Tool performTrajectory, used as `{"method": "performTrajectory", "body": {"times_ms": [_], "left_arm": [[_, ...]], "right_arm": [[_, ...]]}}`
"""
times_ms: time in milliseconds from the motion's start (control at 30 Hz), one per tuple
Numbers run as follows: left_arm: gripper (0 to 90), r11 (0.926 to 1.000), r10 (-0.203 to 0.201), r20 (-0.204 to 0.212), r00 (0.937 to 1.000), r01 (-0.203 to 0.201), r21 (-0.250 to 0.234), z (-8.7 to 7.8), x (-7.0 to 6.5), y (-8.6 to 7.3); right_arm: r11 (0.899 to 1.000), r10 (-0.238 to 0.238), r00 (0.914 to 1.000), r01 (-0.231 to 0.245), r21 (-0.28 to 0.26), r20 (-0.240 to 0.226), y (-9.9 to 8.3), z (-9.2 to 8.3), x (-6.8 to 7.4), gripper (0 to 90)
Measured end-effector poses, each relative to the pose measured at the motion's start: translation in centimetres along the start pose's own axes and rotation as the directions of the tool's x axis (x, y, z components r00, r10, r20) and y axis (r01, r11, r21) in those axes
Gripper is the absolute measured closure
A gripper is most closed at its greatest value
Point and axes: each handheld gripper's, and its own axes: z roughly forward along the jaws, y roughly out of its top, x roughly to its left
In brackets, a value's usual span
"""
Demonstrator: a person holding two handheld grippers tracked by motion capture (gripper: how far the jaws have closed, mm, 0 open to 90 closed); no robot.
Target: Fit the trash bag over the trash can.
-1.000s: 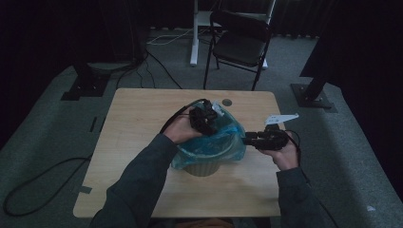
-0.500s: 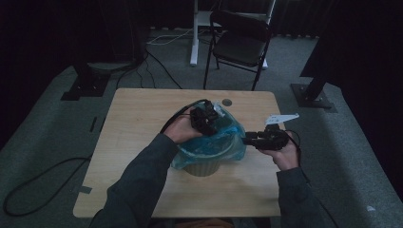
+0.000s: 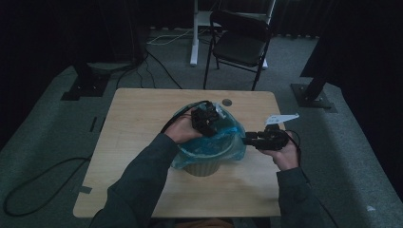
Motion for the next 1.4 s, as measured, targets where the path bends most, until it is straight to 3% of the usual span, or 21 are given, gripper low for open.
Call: {"method": "performTrajectory", "body": {"times_ms": [600, 1400], "left_arm": [[57.7, 0.9942, 0.038, -0.022, 0.9990, -0.036, 0.102, 0.9, -0.4, 0.3], [57.4, 0.9828, 0.070, -0.032, 0.9970, -0.064, 0.173, 1.8, -0.6, 0.5]], "right_arm": [[1.000, -0.001, 1.0000, 0.001, -0.001, 0.000, 0.0, 0.0, 0.0, 60.1], [1.000, -0.002, 1.0000, 0.002, -0.002, -0.001, 0.0, 0.0, 0.0, 60.1]]}}
